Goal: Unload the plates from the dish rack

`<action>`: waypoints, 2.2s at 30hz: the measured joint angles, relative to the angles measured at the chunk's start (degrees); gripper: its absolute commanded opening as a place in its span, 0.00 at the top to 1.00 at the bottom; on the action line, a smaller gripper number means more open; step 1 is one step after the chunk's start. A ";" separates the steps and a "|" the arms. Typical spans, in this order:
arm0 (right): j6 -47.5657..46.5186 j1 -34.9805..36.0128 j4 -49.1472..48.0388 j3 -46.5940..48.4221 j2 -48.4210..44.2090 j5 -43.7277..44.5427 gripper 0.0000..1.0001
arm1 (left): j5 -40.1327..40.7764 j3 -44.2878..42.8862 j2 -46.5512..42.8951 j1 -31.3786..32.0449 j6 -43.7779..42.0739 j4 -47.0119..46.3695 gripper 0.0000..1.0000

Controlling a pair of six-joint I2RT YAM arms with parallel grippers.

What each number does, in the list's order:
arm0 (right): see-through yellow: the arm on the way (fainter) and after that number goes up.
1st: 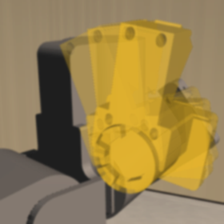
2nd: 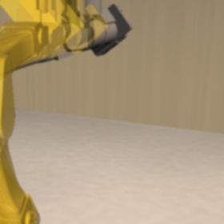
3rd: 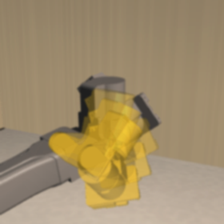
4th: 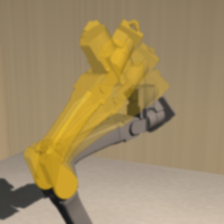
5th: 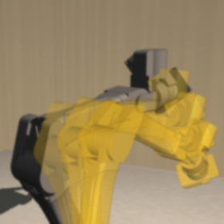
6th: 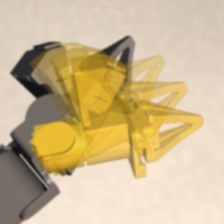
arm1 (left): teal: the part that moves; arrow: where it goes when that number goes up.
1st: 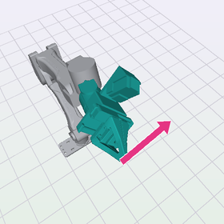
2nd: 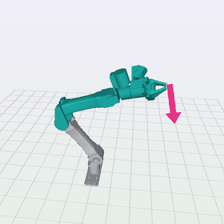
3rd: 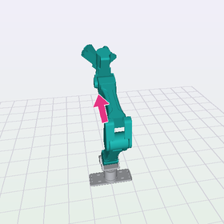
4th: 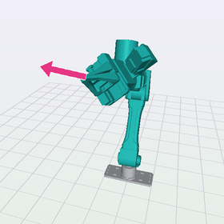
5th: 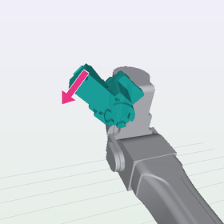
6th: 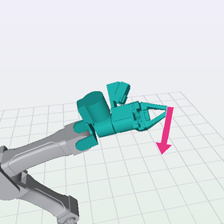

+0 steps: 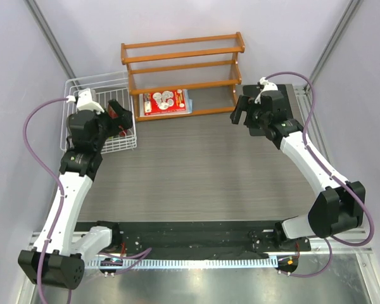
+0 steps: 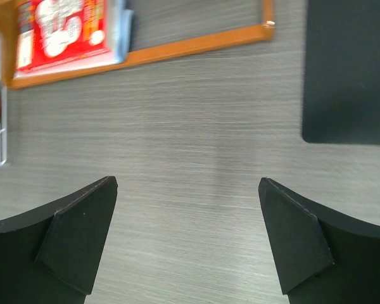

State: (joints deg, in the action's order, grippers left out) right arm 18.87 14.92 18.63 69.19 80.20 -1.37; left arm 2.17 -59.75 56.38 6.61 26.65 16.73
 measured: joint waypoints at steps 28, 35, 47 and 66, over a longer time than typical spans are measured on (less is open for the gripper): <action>0.24 -2.86 -0.31 -4.28 2.08 9.68 0.00 | 23.78 -7.54 32.11 0.00 -4.92 -10.60 0.12; -0.33 -2.86 -0.46 -4.46 2.62 9.86 0.00 | 27.82 -11.58 39.32 -0.07 -5.09 -11.45 0.17; -0.98 -2.86 -0.59 -5.14 4.33 12.02 0.00 | 27.65 -12.61 45.59 -3.48 -2.97 -11.47 0.52; -0.96 -2.86 -0.59 -5.46 4.59 13.22 0.01 | 24.20 -12.61 42.27 -4.50 -5.49 -7.58 1.00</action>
State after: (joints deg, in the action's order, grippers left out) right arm 17.91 12.05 18.04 63.72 84.79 11.86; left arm 26.37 -72.36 98.65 2.11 21.17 9.15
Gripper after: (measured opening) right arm 0.994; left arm 0.071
